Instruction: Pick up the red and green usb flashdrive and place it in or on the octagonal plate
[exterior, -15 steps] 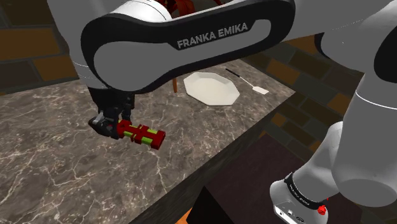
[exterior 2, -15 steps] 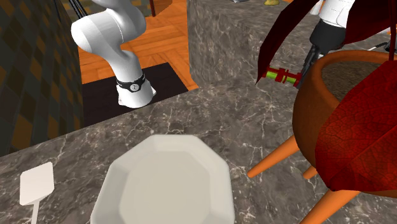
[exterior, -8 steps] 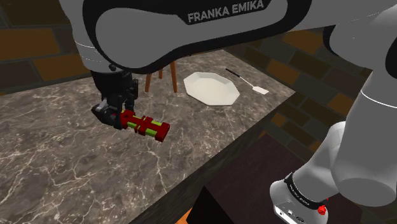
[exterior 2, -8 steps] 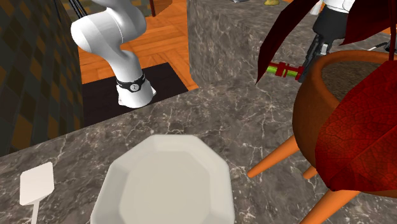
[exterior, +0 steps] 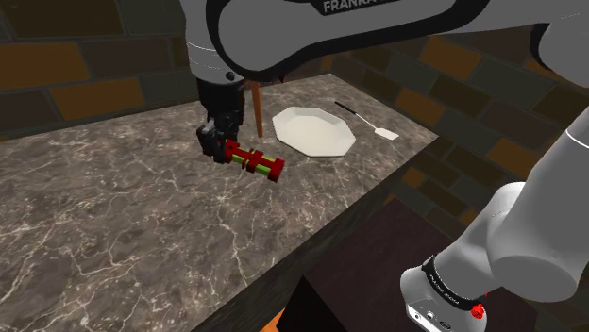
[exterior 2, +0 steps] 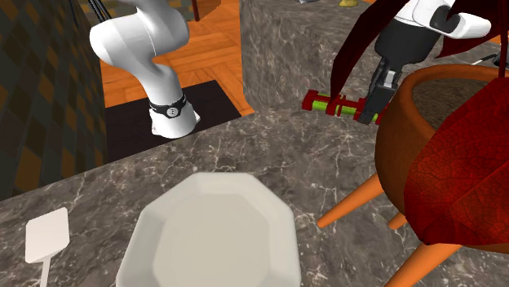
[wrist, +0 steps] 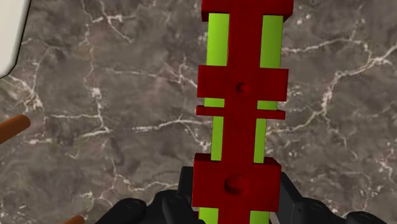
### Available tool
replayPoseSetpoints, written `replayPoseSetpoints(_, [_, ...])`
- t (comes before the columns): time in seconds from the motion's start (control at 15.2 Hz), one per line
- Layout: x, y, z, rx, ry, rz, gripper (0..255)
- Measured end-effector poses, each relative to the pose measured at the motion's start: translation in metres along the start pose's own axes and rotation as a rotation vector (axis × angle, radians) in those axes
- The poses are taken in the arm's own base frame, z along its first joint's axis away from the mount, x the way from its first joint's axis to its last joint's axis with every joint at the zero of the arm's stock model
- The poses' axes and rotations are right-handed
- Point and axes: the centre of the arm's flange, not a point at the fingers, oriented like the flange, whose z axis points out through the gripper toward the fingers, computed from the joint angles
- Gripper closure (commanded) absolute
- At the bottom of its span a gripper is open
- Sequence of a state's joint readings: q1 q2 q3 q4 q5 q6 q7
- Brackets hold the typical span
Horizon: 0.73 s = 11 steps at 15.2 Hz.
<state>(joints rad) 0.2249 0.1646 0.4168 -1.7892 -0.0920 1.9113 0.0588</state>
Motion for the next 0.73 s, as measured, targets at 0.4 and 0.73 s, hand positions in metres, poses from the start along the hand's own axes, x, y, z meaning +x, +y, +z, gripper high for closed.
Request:
replayPoseSetpoints(0.4, [-0.029,0.076,0.001,0.0,0.0,0.0,255])
replayPoseSetpoints(0.73, [-0.052,0.136,-0.008,-0.009,0.02,-0.004,255])
